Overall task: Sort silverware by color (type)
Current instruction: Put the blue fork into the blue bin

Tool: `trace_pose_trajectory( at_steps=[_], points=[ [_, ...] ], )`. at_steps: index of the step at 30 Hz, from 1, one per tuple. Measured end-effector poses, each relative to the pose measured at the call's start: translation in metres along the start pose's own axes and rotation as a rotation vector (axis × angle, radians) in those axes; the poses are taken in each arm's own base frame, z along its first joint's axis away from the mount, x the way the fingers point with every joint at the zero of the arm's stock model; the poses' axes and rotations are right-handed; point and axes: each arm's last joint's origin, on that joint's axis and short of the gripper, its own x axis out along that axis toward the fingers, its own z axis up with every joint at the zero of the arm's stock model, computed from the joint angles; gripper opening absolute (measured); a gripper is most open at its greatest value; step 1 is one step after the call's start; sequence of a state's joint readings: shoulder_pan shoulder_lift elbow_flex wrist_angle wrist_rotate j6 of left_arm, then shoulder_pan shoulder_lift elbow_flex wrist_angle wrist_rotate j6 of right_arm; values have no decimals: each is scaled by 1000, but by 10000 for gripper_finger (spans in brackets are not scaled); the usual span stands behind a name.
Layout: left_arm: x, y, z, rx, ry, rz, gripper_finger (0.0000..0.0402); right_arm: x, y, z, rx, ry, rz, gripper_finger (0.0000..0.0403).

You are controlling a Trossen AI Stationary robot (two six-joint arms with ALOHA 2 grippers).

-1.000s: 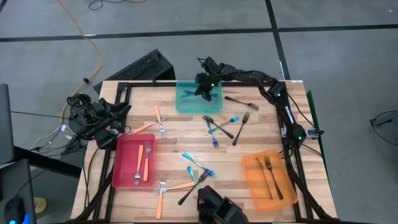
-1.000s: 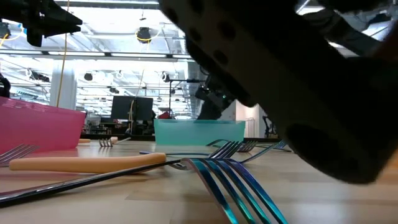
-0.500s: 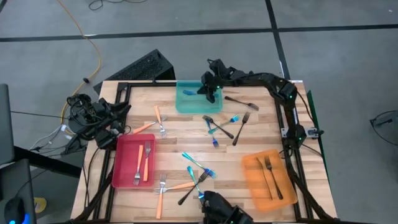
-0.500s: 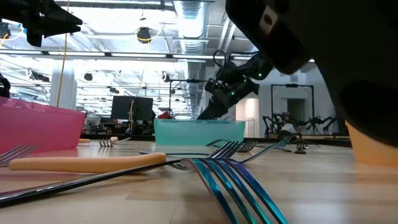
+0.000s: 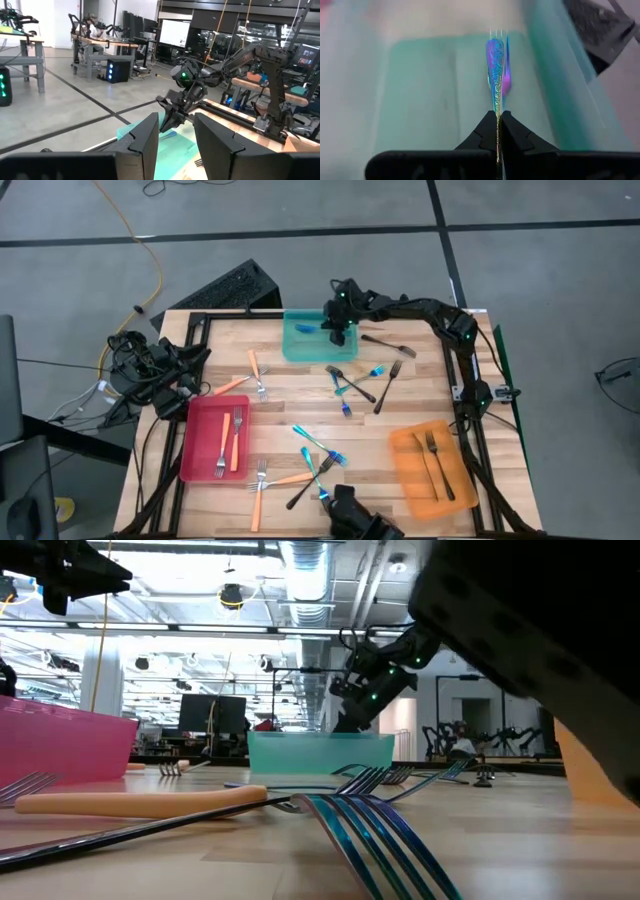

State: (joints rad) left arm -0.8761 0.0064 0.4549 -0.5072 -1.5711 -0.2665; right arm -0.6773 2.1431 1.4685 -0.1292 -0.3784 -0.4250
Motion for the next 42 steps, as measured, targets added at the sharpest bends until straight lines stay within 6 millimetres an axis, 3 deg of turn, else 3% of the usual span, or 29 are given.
trace_pose_trajectory(
  at_steps=[11, 42],
  points=[
    [0, 0, 0, 0, 0, 0, 112, 13, 8, -1, -48, 77, 16, 30],
    [0, 0, 0, 0, 0, 0, 112, 12, 8, -4, -37, 144, -13, 45]
  ],
)
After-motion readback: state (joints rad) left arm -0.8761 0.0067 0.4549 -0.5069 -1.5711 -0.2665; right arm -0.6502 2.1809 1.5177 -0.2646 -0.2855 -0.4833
